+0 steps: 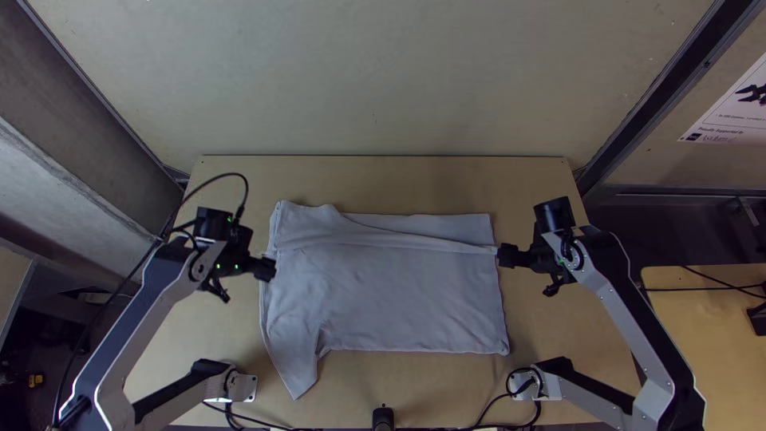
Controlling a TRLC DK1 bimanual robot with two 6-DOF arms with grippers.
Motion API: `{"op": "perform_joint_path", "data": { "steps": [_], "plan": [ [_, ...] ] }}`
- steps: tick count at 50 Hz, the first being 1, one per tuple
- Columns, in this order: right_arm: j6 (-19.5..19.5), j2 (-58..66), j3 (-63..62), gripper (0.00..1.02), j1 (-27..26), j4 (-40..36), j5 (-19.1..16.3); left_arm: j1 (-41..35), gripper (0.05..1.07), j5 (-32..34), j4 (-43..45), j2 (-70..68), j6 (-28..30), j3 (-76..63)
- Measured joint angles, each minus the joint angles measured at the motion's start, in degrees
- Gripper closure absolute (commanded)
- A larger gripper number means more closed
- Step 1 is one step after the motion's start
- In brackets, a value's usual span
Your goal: Fold the t-shirt
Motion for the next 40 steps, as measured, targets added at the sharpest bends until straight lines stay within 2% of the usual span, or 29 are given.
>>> {"op": "perform_joint_path", "data": {
  "steps": [7, 14, 19, 28, 40],
  "plan": [
    [1.09, -1.92, 0.35, 0.04, 0.72, -1.81, -0.02, -5.68, 0.1, -1.16, -5.68, -2.71, -1.73, -2.69],
    [5.97, -4.09, 0.61, 0.05, 0.9, -3.72, -0.02, -10.86, 0.1, -1.7, -10.29, -4.52, -8.33, -5.77],
    [7.78, -5.05, 0.81, 0.05, 0.94, -4.13, -0.24, -14.27, 0.1, -1.73, -13.2, -5.35, -13.09, -7.61],
    [9.11, -5.11, 0.92, 0.05, 1.42, -6.62, -1.75, -19.21, 0.1, -1.51, -17.27, -5.7, -18.08, -11.19],
    [9.7, -5.11, 0.92, 0.05, 2.12, -6.97, -2.58, -20.35, 0.11, -0.09, -19.91, -5.11, -22.16, -15.15]
  ]
}}
